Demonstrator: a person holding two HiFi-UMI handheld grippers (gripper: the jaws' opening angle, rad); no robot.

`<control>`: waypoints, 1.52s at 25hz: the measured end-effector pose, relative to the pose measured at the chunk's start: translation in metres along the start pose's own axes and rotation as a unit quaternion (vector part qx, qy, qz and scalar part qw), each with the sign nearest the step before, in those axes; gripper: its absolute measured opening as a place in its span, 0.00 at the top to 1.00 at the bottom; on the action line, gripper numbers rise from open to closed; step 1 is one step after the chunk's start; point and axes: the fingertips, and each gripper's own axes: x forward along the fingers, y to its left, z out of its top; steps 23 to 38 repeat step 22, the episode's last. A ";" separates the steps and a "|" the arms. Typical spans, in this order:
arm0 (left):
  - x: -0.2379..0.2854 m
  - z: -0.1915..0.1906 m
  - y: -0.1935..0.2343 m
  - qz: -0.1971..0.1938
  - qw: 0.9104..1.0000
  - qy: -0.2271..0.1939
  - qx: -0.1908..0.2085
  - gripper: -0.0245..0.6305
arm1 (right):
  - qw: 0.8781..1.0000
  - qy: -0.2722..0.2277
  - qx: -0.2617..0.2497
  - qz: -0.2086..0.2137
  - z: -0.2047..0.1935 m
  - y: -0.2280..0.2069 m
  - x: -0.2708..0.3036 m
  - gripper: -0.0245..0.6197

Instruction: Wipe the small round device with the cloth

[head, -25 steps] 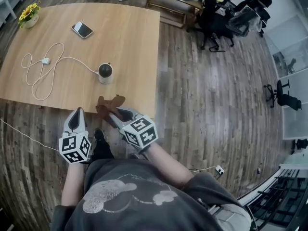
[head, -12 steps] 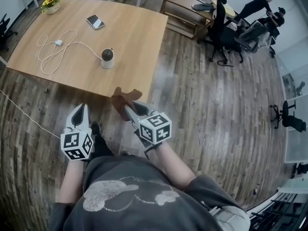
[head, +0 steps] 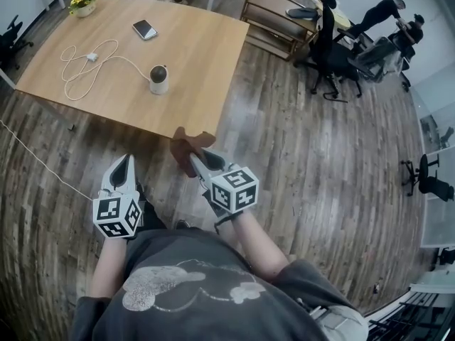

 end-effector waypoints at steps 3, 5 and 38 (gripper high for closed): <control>-0.004 0.001 0.000 0.003 1.000 -0.004 -0.002 0.93 | 1.000 0.003 0.001 -0.004 -0.003 0.000 -0.002 0.87; -0.005 0.001 0.000 0.003 1.000 -0.005 -0.003 0.93 | 1.000 0.005 -0.001 -0.004 -0.005 0.001 -0.004 0.87; -0.017 -0.003 0.007 0.007 1.000 -0.007 -0.007 0.93 | 1.000 0.022 -0.007 -0.007 -0.018 0.005 -0.010 0.87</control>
